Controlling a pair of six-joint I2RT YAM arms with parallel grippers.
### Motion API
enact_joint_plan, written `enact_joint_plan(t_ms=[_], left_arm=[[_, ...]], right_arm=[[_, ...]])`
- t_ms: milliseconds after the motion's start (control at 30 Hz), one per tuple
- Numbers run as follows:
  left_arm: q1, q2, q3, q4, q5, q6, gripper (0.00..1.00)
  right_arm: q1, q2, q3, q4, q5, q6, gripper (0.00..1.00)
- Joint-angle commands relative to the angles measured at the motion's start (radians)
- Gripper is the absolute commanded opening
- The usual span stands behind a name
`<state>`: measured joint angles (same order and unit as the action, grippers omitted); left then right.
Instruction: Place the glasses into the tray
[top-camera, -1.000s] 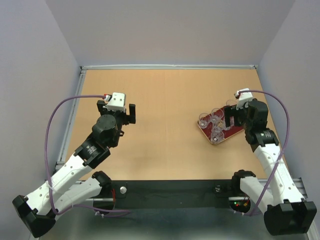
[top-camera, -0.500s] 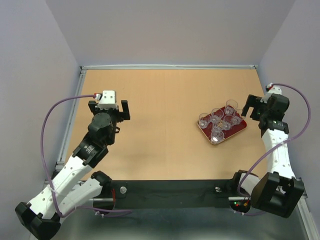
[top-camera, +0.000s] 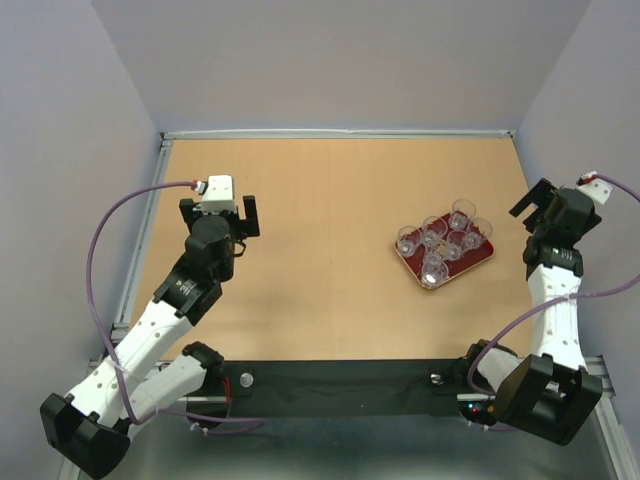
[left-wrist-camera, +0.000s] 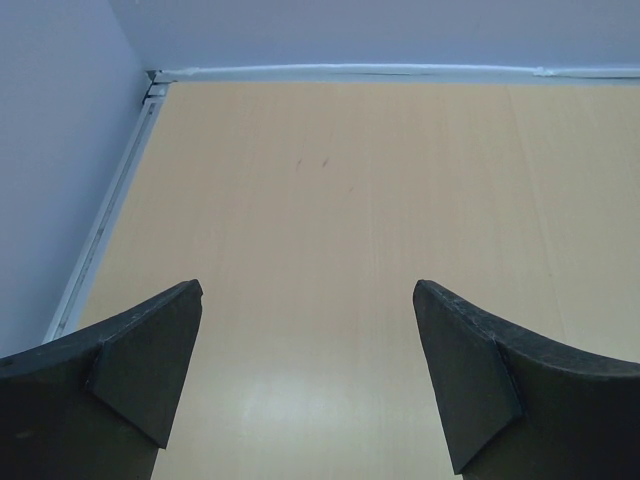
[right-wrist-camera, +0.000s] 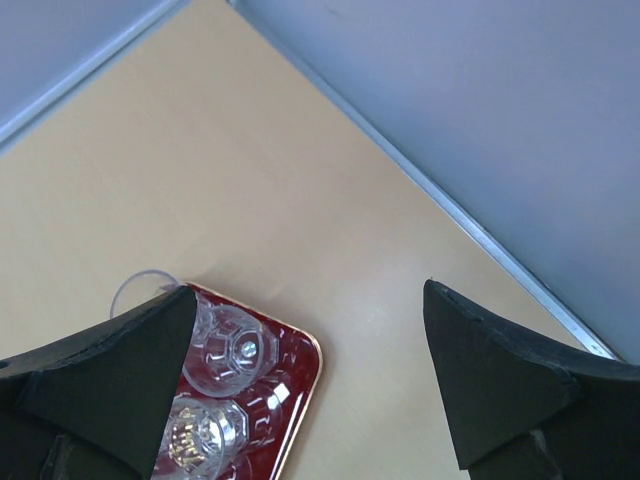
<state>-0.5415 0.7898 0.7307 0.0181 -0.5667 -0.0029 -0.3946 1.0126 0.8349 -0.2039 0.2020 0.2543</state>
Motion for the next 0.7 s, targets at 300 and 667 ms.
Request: enact_joint_plan(t_ms=[300,667], left_arm=[[0.003,-0.003,0.009,0.043,0.004,-0.002,0.99],[0.005,-0.009,0.006,0.043,0.011,-0.002,0.99]], right_arm=[[-0.006,-0.043,-0.034,0.086,0.096,0.040,1.00],[-0.006,-0.040,-0.045,0.095,0.106,0.026,1.00]])
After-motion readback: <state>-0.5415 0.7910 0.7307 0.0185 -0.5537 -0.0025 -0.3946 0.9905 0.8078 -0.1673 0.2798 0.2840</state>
